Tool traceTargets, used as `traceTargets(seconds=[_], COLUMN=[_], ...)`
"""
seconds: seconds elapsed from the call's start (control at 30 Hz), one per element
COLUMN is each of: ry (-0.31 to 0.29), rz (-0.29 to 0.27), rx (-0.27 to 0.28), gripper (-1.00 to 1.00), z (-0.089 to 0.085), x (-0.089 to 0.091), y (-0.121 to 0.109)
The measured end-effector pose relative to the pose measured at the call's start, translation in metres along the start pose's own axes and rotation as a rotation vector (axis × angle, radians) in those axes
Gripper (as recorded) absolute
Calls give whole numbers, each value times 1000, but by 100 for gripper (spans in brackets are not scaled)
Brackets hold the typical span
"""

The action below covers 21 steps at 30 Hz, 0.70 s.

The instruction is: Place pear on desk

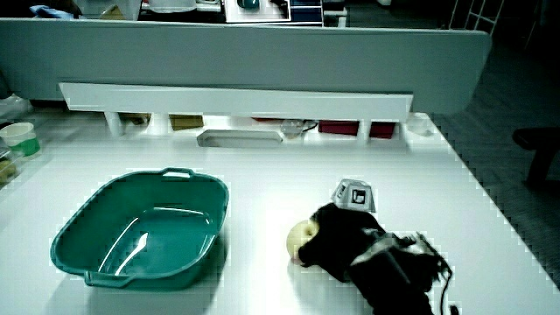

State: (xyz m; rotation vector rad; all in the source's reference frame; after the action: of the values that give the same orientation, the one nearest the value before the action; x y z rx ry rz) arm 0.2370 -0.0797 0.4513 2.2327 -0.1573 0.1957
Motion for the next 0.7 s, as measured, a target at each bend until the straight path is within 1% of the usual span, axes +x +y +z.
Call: traceTargets(seconds=[0.03,0.1,0.13,0.17,0.2,0.27,0.3,0.33,0.37,0.4,0.47,0.5,0.53,0.57,0.6,0.63,0.7], ry=[11,-6,-2,-7,5,-21,-14,-35,-61,-109,-173,-155,-137,-170,-174,-165,-182], rz=[-9,-15,-8,-9,4,17,25,23,40,43,102,160,189,246,269,290,312], rx=[-11,-22,-17,6,12,33,62,95,128,176,239,247,187,241,197,207,166], gripper=[-40,-53,-60,-67,-73,-87,-93,-100,-100,-100,-100,-100,-100,-100,-100,-100,-100], z=[-1,-3,-2,0,2,8,11,15,18,17,22,27,17,32,21,26,12], x=[1,2,2,2,1,-6,-9,-14,-20,-24,-46,-65,-64,-96,-95,-110,-116], y=[0,-1,-2,-6,-9,-20,-27,-35,-42,-47,-67,-84,-79,-107,-103,-116,-117])
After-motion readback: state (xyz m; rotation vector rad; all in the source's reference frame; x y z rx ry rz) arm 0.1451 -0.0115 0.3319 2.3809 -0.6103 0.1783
